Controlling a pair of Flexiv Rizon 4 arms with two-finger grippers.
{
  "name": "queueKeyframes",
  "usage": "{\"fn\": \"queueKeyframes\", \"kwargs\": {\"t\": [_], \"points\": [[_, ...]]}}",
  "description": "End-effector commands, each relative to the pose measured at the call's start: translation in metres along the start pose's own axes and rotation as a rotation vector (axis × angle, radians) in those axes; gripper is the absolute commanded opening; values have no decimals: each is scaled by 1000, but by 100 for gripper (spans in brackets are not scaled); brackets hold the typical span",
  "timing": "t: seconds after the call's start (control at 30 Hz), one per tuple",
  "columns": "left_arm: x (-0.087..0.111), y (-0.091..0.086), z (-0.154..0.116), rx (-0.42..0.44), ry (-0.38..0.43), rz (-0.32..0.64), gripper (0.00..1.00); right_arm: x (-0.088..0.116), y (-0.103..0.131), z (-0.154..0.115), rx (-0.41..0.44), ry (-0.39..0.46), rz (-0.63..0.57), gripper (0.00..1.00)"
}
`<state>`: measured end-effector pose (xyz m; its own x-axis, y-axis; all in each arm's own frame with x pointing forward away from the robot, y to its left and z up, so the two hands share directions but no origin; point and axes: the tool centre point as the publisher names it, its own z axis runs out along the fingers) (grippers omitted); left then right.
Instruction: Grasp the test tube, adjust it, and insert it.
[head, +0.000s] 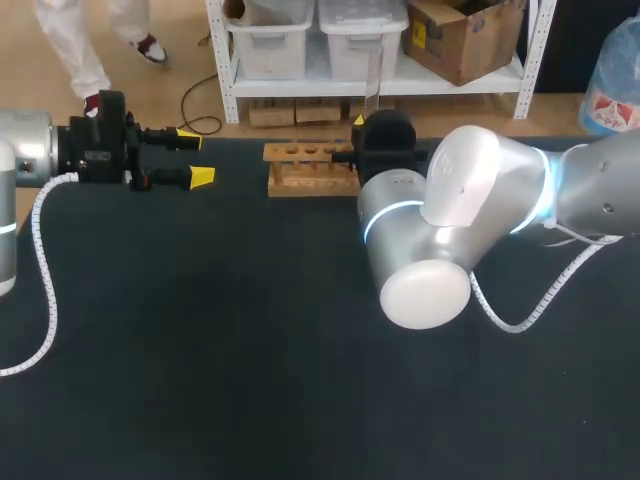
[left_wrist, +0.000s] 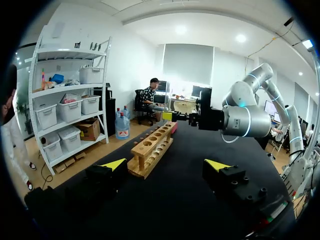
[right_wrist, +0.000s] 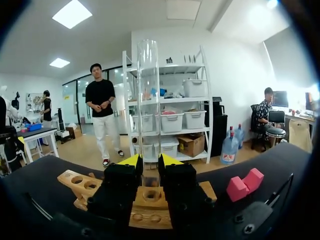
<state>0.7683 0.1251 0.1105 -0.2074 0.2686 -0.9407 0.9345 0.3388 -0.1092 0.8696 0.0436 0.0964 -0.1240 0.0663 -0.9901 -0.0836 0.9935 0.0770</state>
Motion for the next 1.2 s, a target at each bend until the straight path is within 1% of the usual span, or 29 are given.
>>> {"fn": "queueKeyframes", "kwargs": {"t": [0.03, 0.43, 0.73, 0.77, 0.83, 0.93, 1.03, 1.07, 1.1, 1.17, 1.2], "points": [[1, 0, 0, -2, -5, 3, 100, 6, -1, 4, -6, 8, 3, 0], [1, 0, 0, -2, -5, 3, 100, 24, 2, 4, -32, 57, -16, 0], [1, 0, 0, -2, -5, 3, 100, 35, -2, 6, -19, 86, -27, 0], [1, 0, 0, -2, -5, 3, 100, 35, -3, 6, -18, 87, -28, 5], [1, 0, 0, -2, -5, 3, 100, 35, -3, 6, -16, 89, -27, 7], [1, 0, 0, -2, -5, 3, 100, 35, -3, 6, -13, 91, -27, 22], [1, 0, 0, -2, -5, 3, 100, 35, -4, 5, -13, 94, -28, 28], [1, 0, 0, -2, -5, 3, 100, 35, -4, 5, -13, 94, -27, 35], [1, 0, 0, -2, -5, 3, 100, 35, -4, 5, -13, 95, -27, 39], [1, 0, 0, -2, -5, 3, 100, 35, -4, 4, -13, 95, -28, 45], [1, 0, 0, -2, -5, 3, 100, 35, -4, 4, -12, 95, -28, 46]]}}
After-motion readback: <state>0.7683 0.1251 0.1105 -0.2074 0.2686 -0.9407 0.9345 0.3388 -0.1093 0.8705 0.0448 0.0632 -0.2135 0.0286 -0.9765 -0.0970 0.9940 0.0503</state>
